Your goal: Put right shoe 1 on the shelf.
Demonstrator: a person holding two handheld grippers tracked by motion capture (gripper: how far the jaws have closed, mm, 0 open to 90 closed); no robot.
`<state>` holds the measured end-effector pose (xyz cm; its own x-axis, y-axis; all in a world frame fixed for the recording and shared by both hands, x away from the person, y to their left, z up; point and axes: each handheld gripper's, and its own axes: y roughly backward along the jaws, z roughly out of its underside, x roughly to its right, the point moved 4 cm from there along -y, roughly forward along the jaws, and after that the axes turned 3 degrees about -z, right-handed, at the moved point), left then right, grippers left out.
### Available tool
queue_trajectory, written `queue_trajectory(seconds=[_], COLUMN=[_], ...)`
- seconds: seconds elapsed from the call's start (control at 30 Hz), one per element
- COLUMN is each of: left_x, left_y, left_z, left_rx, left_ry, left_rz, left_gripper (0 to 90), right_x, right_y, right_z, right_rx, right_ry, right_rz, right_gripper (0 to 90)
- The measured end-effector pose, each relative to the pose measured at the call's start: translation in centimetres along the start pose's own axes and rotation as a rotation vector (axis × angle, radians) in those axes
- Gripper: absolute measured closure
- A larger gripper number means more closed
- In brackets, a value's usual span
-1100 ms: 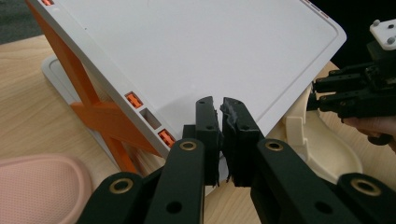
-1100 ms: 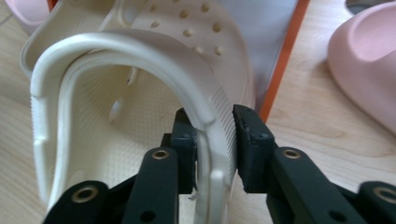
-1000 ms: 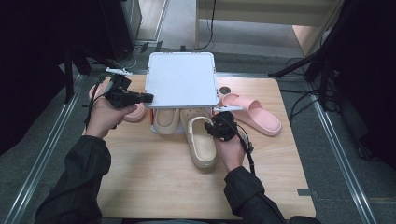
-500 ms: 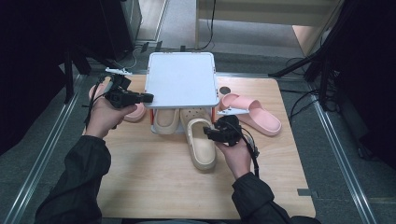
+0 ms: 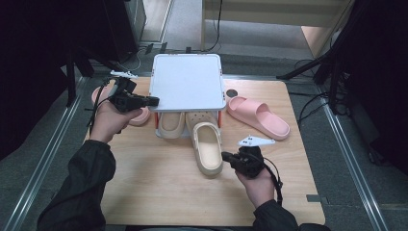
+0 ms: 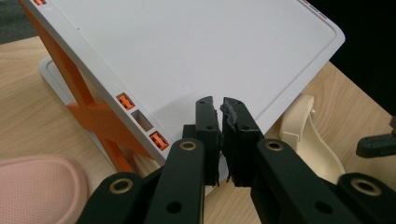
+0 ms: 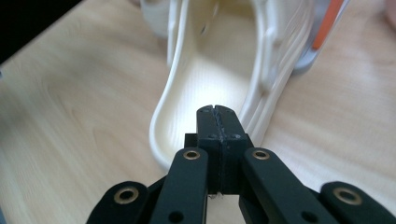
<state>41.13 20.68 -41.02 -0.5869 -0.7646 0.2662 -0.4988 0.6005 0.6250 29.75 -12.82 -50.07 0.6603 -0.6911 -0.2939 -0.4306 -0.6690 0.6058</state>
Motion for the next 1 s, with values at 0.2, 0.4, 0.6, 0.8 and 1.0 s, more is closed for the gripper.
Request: queue_trajectory(seconds=[0.2,0.4,0.6,0.8,1.0], left_x=[-0.3,-0.3,-0.3,-0.2,-0.2], left_y=[0.0,-0.1,-0.1,0.0,-0.1], left_z=[0.1,0.1,0.1,0.2,0.2], left_rx=[0.011,0.013,0.012,0.021,0.023], left_ry=[0.018,0.014,0.015,0.015,0.018], left_rz=[0.025,0.019,0.015,0.011,0.019], left_gripper=[86.4,86.5,86.9,86.9,87.1], right_x=[-1.1,-1.7,-2.3,-2.4,-2.4], right_y=[-0.2,-1.2,-2.4,-3.3,-3.8], right_z=[2.5,4.1,5.2,4.8,3.9], right_rx=[-0.014,-0.065,-0.117,-0.133,-0.130], right_ry=[0.032,0.034,0.060,0.103,0.087], right_rz=[-0.021,-0.042,-0.057,-0.024,-0.036], right_gripper=[90.0,90.0,90.0,90.0,90.0])
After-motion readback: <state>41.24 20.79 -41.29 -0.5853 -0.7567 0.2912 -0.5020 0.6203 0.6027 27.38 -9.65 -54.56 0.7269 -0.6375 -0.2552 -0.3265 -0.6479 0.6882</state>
